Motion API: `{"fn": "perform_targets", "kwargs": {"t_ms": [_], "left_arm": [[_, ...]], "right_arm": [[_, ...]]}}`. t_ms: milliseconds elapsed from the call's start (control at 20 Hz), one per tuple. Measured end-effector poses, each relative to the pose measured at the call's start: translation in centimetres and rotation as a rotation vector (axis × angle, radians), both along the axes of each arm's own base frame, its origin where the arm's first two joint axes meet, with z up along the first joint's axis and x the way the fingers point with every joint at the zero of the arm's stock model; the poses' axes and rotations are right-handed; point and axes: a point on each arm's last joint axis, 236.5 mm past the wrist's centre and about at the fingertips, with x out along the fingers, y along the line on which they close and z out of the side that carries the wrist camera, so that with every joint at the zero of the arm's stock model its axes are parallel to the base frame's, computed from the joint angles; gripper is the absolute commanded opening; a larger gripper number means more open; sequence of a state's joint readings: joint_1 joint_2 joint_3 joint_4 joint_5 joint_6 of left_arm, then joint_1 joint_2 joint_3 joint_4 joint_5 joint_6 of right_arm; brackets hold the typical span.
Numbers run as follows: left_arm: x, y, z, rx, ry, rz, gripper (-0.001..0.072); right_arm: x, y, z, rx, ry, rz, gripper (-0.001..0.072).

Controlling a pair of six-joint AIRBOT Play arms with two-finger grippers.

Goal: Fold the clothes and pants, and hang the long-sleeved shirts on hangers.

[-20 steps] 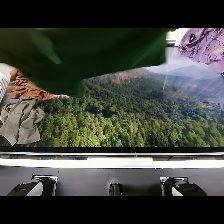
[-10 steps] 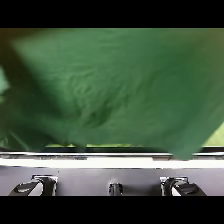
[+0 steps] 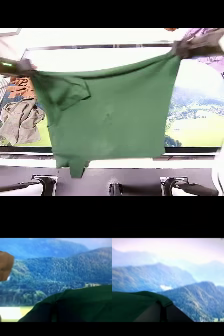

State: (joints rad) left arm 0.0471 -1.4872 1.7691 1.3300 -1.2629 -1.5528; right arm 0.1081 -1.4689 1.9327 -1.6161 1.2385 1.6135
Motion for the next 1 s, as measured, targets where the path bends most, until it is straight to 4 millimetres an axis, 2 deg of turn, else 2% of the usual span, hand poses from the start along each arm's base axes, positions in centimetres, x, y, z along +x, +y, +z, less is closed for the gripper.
{"fn": "perform_targets", "kwargs": {"t_ms": [100, 200, 300, 400, 500, 600, 800, 1000], "left_arm": [[3.7, -1.2, -6.5, -0.005, 0.052, -0.015, 0.0015], [6.5, -1.9, -11.7, -0.01, 0.075, -0.013, 0.0015], [8.3, -2.2, -15.0, -0.011, 0.081, -0.006, 0.0016], [9.3, -2.2, -16.7, -0.004, 0.074, -0.003, 0.0016], [9.2, -2.0, -17.5, 0.014, 0.092, -0.011, 0.0016], [7.9, -1.4, -18.4, 0.044, 0.158, -0.008, 0.0016], [3.9, 0.1, -19.9, 0.11, 0.342, 0.002, 0.0017], [0.5, 0.3, -20.6, 0.141, 0.487, -0.008, 0.0017]], "right_arm": [[3.5, -0.8, -7.0, -0.032, 0.1, -0.048, 0.0034], [6.2, -1.5, -13.4, -0.04, 0.169, -0.107, 0.0034], [7.7, -2.2, -18.2, -0.018, 0.214, -0.173, 0.0034], [8.5, -2.6, -21.5, 0.017, 0.245, -0.226, 0.0034], [8.5, -2.7, -23.3, 0.043, 0.277, -0.25, 0.0034], [7.5, -2.7, -24.6, 0.048, 0.338, -0.264, 0.0034], [4.1, -2.9, -26.3, 0.03, 0.498, -0.277, 0.0034], [1.1, -2.3, -27.1, 0.023, 0.634, -0.246, 0.0035]]}}
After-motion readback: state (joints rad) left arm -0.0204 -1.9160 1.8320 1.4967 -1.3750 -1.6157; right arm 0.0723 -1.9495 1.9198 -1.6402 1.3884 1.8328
